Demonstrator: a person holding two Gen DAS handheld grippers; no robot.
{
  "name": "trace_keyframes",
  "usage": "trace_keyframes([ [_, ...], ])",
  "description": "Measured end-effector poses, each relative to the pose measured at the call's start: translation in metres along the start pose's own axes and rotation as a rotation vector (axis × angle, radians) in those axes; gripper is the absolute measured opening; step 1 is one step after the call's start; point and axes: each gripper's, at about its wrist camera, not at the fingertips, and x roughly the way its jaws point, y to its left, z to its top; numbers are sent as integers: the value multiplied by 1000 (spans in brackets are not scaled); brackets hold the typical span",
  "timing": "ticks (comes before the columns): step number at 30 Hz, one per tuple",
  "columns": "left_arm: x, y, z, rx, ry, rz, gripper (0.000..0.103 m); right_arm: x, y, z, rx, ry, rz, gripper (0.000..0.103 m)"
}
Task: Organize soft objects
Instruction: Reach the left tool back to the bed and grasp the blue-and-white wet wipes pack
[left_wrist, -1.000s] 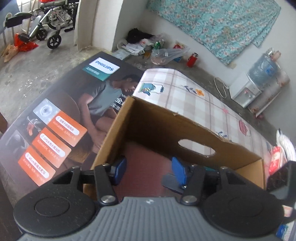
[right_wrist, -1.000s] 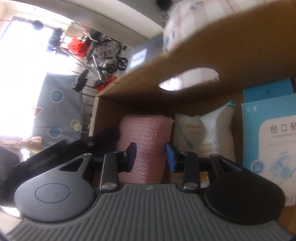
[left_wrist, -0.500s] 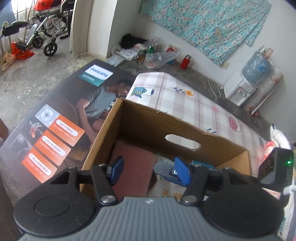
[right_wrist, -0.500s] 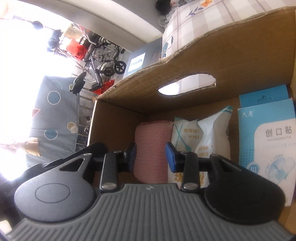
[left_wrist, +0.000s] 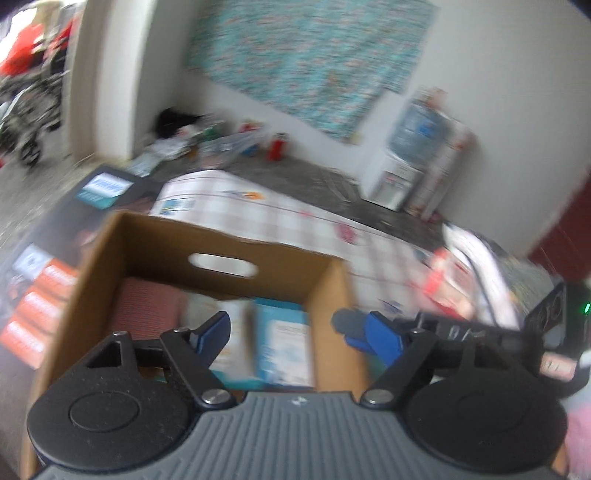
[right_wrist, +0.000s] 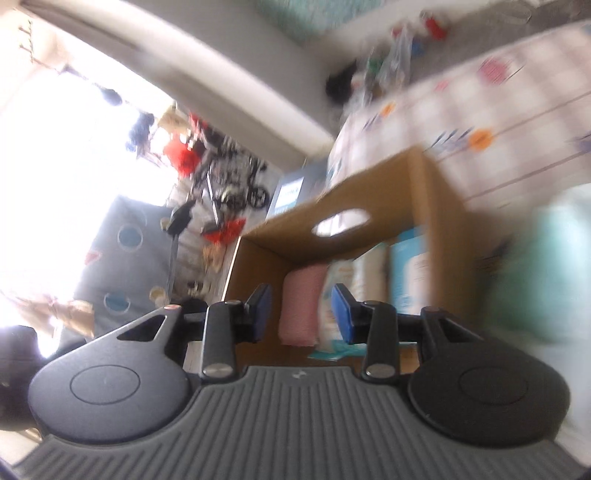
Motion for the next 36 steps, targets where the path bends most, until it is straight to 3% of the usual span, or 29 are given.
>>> trace_keyframes([
  [7,23,-99,-50,208,52,-143,82,-124,-59,-7,-20,-176,-125,40],
  [12,51,-152,-77,277,102,-211,80,-180,-107,-14,-28,-268,-286,41],
  [17,81,-188,-96,314,97,-210,63,-184,-161,-14,21,-245,-441,42],
  [21,107,-202,-111,323,151,-214,49,-162,-190,-7,37,-177,-531,45],
  [27,126,-199,-120,301,211,-218,37,-123,-212,9,52,-89,-554,52],
  [36,134,-202,-122,306,214,-219,31,-119,-199,13,52,-57,-542,55],
])
